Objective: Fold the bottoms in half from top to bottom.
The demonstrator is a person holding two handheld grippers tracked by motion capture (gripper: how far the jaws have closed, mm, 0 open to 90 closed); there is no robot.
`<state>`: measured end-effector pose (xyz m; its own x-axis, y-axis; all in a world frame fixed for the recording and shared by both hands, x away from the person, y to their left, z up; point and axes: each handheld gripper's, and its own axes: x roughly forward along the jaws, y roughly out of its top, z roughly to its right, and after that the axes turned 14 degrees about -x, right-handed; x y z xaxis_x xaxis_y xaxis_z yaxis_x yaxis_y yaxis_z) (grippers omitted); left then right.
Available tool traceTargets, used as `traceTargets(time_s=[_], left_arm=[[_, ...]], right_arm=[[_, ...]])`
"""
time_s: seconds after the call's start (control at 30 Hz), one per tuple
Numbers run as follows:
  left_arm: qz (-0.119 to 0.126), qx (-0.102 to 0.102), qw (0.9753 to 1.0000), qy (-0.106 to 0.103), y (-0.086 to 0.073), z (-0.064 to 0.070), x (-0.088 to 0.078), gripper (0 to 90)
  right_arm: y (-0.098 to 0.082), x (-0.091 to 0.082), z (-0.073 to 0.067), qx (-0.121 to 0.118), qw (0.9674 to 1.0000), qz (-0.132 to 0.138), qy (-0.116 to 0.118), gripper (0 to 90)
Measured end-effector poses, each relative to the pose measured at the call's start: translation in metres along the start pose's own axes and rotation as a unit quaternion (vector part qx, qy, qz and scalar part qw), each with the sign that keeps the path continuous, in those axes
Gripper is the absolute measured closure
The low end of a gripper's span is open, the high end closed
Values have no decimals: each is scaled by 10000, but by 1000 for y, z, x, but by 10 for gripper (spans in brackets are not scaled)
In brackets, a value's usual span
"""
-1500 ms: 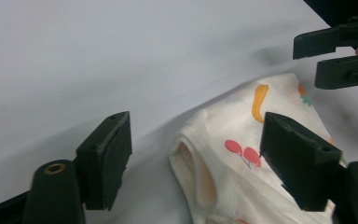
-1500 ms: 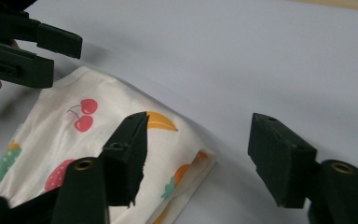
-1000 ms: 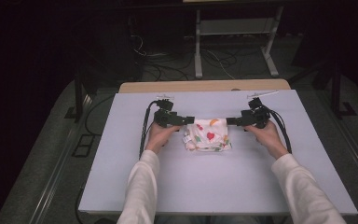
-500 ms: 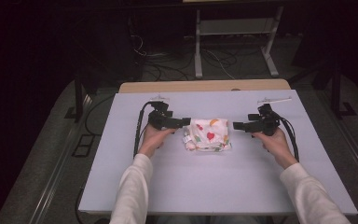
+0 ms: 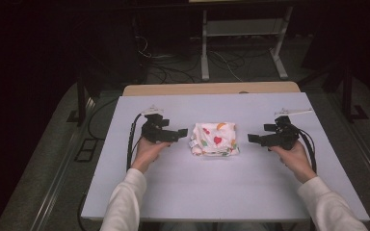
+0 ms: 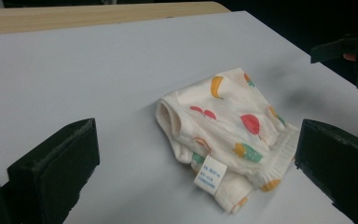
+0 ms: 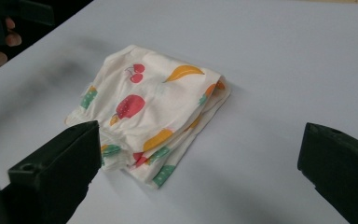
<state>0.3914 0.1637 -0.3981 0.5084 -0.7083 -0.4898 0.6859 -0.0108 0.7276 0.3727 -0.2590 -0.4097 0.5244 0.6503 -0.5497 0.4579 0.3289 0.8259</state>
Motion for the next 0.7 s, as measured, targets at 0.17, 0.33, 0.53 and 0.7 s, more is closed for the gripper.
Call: traceTargets(time_s=[0.17, 0.33, 0.53, 0.7], left_arm=[[38, 44, 10000, 19, -10, -1, -11, 0], [128, 130, 9998, 17, -15, 4, -22, 0], [238, 233, 9994, 111, -25, 8, -32, 0], [307, 290, 9990, 149, -36, 9, -40, 0]], right_arm=[[-4, -11, -7, -37, 9999, 137, -62, 0], [-9, -21, -15, -123, 9996, 241, -77, 0], [-21, -28, -22, -175, 9995, 248, -80, 0], [-30, -33, -27, -186, 9995, 233, -98, 0]])
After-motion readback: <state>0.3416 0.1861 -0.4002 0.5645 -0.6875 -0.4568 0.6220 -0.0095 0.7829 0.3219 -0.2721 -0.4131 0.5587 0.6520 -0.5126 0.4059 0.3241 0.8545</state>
